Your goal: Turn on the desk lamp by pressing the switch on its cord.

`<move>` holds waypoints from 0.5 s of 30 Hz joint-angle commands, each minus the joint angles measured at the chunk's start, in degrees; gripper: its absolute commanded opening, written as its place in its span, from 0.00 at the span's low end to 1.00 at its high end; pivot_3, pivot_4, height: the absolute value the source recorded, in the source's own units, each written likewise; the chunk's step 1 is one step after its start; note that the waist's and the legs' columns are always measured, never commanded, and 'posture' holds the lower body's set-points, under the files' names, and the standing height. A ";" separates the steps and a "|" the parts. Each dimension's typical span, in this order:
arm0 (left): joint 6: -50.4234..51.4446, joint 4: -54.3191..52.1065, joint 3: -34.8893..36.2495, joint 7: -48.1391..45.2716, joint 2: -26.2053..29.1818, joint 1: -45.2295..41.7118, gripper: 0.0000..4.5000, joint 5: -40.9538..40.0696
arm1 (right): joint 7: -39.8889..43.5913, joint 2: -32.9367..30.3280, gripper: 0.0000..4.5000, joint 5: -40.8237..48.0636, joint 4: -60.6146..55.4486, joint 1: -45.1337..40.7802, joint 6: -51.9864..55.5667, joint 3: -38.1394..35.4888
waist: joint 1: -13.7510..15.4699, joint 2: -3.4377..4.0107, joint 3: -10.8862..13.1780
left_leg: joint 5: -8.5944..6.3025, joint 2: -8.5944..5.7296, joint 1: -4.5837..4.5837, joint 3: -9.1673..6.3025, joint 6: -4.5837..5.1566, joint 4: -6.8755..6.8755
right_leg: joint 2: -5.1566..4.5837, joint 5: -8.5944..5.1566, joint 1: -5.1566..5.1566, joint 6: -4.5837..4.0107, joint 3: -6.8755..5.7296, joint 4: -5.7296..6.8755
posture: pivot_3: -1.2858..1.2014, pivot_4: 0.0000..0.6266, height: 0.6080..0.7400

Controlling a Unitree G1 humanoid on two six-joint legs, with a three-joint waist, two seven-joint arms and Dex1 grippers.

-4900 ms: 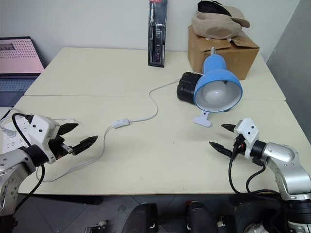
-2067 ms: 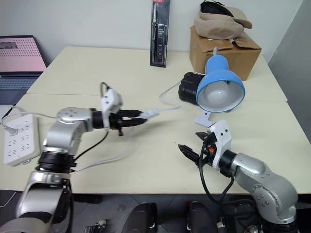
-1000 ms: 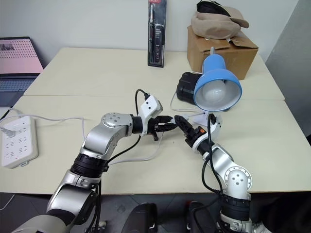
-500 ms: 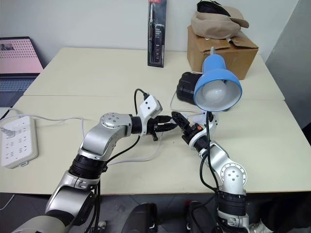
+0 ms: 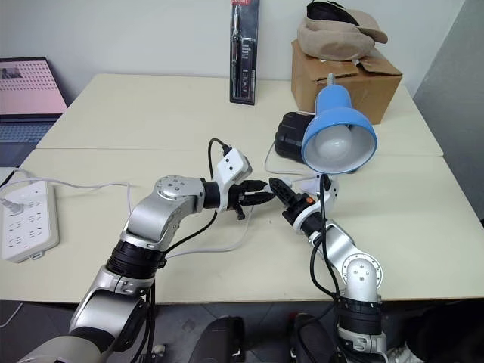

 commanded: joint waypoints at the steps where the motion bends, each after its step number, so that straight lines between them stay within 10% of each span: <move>1: -0.36 -2.59 0.40 0.09 0.32 -0.60 0.24 -1.04 | 0.15 1.56 0.48 0.79 -0.66 -0.15 -0.54 0.68 | 0.00 0.00 0.00 | 0.00 0.00 0.00 0.00 0.00 0.00 | 0.00 0.00 0.00 0.00 0.00 0.00 | 0.52 0.24 1.00; 8: -0.72 -2.70 0.28 0.04 0.55 -0.42 0.24 -0.92 | -0.32 1.78 0.12 0.97 -0.63 0.14 -0.76 1.01 | 0.00 0.01 0.01 | 0.00 0.00 0.00 0.01 0.00 -0.01 | 0.00 0.00 -0.01 0.00 0.01 0.00 | 0.52 0.24 1.00; 15: -1.22 -2.72 -0.02 -0.09 0.67 -0.30 0.24 -0.78 | -0.60 1.79 0.10 1.08 -0.60 0.22 -1.21 1.21 | 0.00 0.01 0.01 | 0.00 0.00 -0.01 0.00 0.00 -0.01 | 0.00 0.00 -0.01 0.00 0.00 -0.01 | 0.52 0.24 1.00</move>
